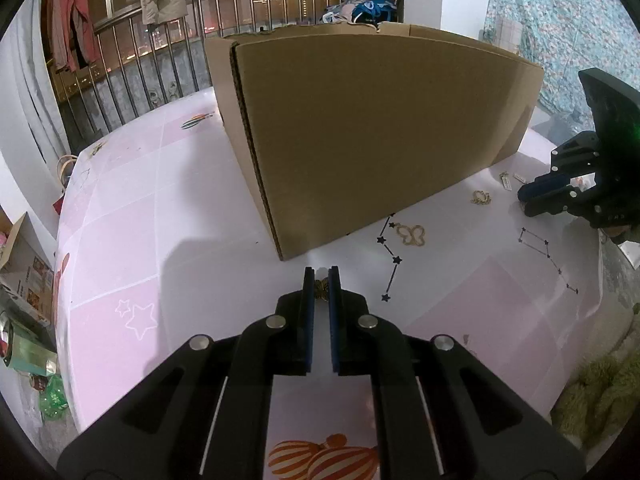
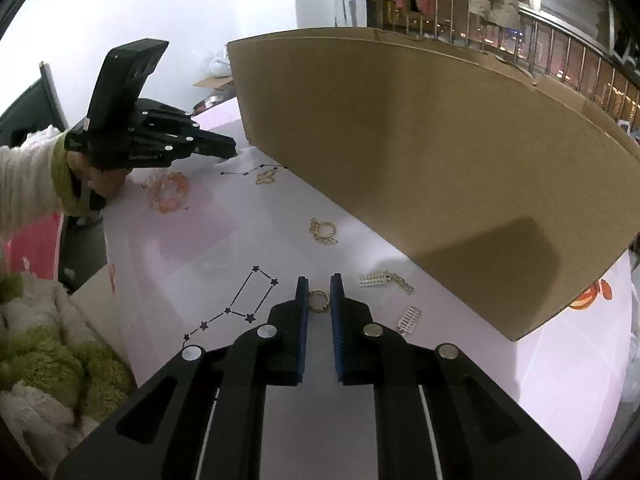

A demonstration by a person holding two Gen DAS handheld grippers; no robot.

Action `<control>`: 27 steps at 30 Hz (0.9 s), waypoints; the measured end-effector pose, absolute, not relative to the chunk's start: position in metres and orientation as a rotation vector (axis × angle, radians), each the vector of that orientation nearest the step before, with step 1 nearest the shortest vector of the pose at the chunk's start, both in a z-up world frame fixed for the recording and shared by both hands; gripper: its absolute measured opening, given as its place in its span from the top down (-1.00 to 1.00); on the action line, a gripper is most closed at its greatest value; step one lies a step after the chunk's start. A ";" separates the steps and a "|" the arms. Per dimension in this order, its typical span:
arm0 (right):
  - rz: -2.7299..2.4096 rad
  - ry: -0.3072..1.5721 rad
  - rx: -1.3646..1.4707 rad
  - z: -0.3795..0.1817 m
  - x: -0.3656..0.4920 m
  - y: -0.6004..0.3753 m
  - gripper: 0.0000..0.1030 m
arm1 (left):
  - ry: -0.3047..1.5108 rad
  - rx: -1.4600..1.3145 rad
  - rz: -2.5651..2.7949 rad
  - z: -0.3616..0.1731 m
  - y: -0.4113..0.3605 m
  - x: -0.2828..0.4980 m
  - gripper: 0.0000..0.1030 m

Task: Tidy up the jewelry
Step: 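Carry the gold ring in the right gripper over the box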

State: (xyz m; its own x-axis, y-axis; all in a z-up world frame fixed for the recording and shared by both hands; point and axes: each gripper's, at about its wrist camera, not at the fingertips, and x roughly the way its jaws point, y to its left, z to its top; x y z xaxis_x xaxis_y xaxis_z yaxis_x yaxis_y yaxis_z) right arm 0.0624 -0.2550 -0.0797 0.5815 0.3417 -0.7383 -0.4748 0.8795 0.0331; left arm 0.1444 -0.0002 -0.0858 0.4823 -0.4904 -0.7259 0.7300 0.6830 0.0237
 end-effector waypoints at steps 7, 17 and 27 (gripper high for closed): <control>0.467 0.817 -0.160 -0.079 0.063 -0.254 0.79 | 0.756 0.349 -0.761 -0.086 0.000 0.144 0.89; 0.456 0.778 -0.152 -0.072 0.055 -0.255 0.79 | 0.725 0.347 -0.751 -0.074 0.000 0.138 0.89; 0.462 0.646 -0.138 -0.028 0.040 -0.253 0.79 | 0.589 0.328 -0.760 -0.010 0.006 0.108 0.89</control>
State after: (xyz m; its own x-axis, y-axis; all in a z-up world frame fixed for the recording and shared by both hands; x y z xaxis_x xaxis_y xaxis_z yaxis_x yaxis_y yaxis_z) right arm 0.0398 -0.2530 -0.0275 0.7011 0.3714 -0.6087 -0.4557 0.8900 0.0182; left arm 0.1080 0.0056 -0.0100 0.5761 -0.5470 -0.6074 0.7244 0.6859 0.0694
